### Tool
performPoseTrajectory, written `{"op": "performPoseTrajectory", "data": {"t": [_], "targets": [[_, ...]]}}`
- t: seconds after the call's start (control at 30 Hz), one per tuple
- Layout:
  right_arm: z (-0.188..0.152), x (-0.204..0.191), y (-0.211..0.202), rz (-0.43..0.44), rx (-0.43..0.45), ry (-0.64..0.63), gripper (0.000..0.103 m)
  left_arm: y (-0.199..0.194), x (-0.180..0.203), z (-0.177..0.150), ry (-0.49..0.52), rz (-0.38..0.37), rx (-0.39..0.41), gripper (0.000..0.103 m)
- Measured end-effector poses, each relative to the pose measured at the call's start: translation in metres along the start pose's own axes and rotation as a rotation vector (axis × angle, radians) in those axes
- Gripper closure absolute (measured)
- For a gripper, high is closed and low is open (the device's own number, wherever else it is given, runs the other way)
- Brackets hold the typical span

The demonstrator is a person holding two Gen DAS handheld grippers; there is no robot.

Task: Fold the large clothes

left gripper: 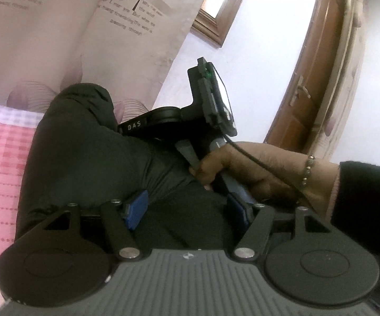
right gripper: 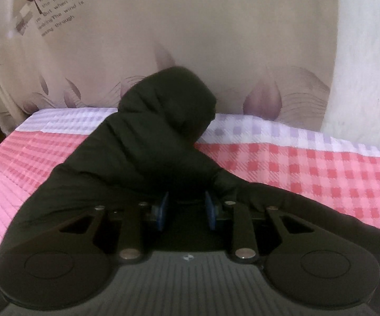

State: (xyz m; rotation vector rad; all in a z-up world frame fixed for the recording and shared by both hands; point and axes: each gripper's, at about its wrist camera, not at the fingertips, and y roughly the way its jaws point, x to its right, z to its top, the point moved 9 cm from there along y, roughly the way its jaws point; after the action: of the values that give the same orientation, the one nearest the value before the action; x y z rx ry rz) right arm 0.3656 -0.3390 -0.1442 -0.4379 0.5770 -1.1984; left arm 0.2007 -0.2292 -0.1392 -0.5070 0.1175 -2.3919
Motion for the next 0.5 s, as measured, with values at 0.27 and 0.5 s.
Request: {"op": "performPoseTrajectory", "data": {"t": [0.27,0.5], "targets": [[0.001,0.014,-0.018,0.021,-0.019,0.115,0.074,0.001,-0.004,-0.003,-0.019,0.013,-0.049,0.037],[-0.018,0.001,-0.168,0.035,0.207,0.034,0.068,0.004,-0.004,0.001,-0.027,0.025,-0.052,0.036]]}}
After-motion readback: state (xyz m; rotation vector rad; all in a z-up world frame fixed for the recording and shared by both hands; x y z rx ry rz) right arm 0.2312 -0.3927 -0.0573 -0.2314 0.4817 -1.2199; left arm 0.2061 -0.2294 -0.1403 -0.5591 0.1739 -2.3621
